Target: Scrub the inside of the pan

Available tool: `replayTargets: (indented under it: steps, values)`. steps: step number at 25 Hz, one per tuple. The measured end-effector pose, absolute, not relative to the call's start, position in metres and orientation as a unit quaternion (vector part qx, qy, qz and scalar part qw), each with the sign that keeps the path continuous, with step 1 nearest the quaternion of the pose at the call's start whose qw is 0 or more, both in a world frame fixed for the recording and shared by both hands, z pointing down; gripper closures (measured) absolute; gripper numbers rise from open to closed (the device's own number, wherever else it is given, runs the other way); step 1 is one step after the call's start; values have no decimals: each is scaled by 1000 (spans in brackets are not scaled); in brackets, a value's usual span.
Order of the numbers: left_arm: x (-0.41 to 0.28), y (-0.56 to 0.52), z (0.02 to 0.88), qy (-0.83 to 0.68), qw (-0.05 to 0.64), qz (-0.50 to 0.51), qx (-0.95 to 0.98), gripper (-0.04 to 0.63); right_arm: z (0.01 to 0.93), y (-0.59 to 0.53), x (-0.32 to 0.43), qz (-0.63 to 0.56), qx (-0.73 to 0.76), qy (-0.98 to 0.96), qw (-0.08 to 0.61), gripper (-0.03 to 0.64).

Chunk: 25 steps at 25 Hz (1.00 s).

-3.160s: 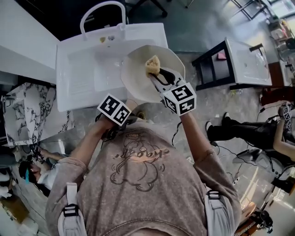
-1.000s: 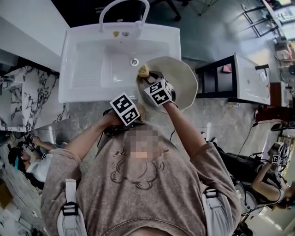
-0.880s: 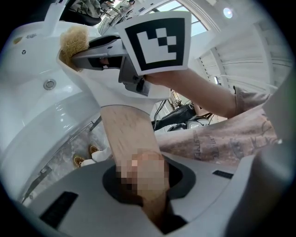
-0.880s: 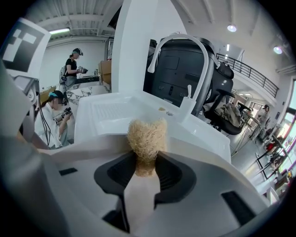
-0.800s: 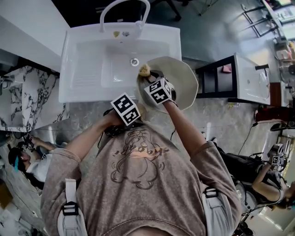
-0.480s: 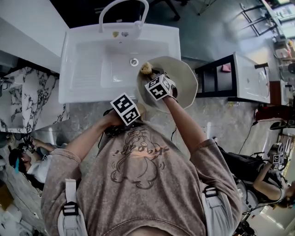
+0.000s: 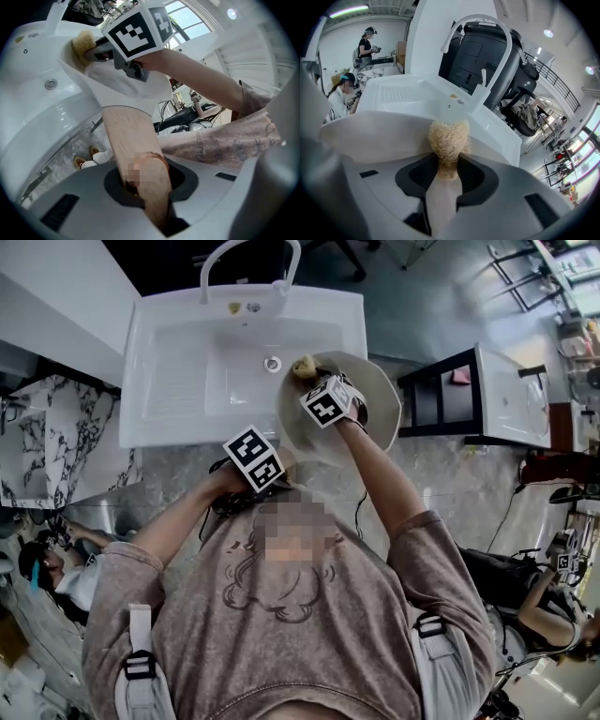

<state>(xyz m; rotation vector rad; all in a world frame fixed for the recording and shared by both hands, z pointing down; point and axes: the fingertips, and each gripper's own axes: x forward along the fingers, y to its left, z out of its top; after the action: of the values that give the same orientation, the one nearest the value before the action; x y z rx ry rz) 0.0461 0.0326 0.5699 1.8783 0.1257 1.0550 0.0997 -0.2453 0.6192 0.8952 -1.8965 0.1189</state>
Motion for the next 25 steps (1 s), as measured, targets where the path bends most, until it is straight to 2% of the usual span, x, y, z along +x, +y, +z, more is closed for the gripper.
replayTargets:
  steps: [17, 25]
  values:
    - [48, 36, 569, 37, 484, 422, 766, 522, 604, -266, 160, 51, 424, -747, 509, 472]
    - [46, 30, 571, 28, 485, 419, 767, 520, 598, -260, 197, 55, 441, -717, 537, 472]
